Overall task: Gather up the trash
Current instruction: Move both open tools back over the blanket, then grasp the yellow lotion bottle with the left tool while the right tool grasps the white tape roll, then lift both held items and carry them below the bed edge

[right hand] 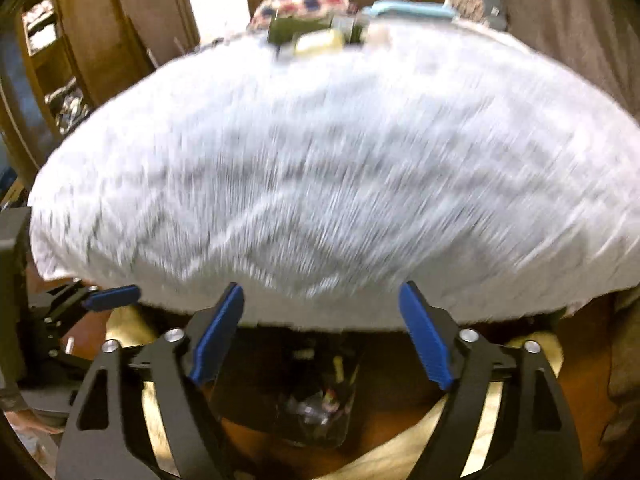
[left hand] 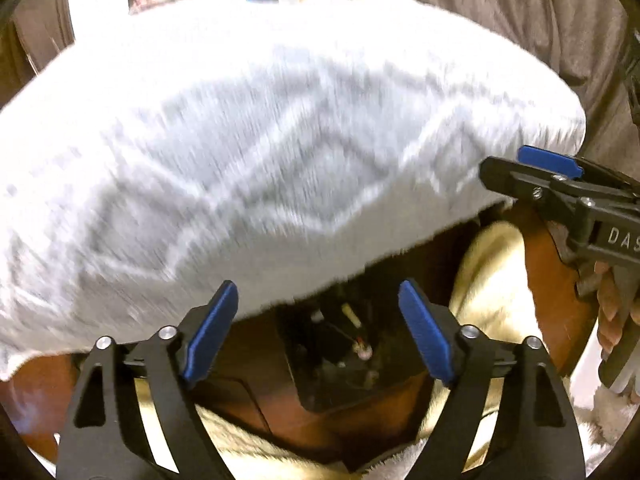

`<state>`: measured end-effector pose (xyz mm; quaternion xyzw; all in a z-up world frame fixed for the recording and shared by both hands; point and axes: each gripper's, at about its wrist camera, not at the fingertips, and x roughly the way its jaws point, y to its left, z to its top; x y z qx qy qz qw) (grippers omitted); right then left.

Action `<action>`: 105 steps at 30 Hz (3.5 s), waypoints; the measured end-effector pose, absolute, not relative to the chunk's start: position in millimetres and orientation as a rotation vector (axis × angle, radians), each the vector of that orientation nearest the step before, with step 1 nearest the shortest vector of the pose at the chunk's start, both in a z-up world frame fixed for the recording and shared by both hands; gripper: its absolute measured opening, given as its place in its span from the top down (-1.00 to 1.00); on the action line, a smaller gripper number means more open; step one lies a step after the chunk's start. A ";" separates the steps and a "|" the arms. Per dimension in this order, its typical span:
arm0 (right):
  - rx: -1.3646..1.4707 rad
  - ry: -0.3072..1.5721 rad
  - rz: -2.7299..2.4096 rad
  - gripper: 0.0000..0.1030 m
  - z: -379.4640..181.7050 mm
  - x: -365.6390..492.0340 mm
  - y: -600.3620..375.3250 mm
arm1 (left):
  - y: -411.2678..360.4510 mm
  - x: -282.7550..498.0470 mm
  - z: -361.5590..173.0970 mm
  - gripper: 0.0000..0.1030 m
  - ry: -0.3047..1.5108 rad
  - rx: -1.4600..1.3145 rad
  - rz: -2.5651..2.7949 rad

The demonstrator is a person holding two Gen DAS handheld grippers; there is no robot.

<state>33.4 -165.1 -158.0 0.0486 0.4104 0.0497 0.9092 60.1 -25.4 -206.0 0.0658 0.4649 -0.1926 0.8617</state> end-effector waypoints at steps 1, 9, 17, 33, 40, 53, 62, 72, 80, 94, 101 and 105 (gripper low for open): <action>0.100 0.828 0.096 -0.68 -149.7 34.8 -168.7 | -24.0 62.0 -196.7 -0.60 0.949 0.140 -0.396; 0.084 0.729 0.034 -0.71 -107.4 69.9 -204.4 | -23.0 96.5 -148.5 -0.70 0.827 0.135 -0.357; 0.094 0.745 0.004 -0.71 -106.2 145.1 -216.2 | -42.9 159.1 -134.3 -0.79 0.802 0.150 -0.357; 0.106 0.844 0.031 -0.24 -121.6 278.6 -216.5 | -92.3 258.3 -138.0 -0.82 0.836 0.142 -0.376; 0.101 0.869 0.063 0.31 -125.9 302.7 -216.5 | -109.8 287.0 -141.7 -0.82 0.852 0.106 -0.418; 0.092 0.786 0.058 0.35 -111.1 273.4 -238.5 | -139.6 333.2 -145.3 -0.81 0.890 0.105 -0.427; 0.104 0.747 0.034 0.35 -96.4 244.3 -252.5 | -142.6 323.2 -144.1 -0.53 0.897 0.115 -0.444; 0.105 0.728 0.056 0.35 -84.4 195.2 -241.5 | -125.1 251.4 -132.5 -0.53 0.855 0.182 -0.456; 0.097 0.700 0.090 0.35 -76.0 140.5 -214.7 | -95.1 178.1 -115.3 -0.53 0.781 0.195 -0.419; 0.099 0.661 0.140 0.35 -81.2 44.2 -168.8 | -43.0 72.1 -114.6 -0.53 0.722 0.118 -0.364; 0.074 0.730 0.139 0.35 -111.9 21.7 -162.8 | -30.2 46.9 -141.8 -0.53 0.772 0.101 -0.359; 0.084 0.805 0.132 0.35 -140.6 18.4 -167.0 | -33.4 41.1 -167.8 -0.53 0.829 0.108 -0.373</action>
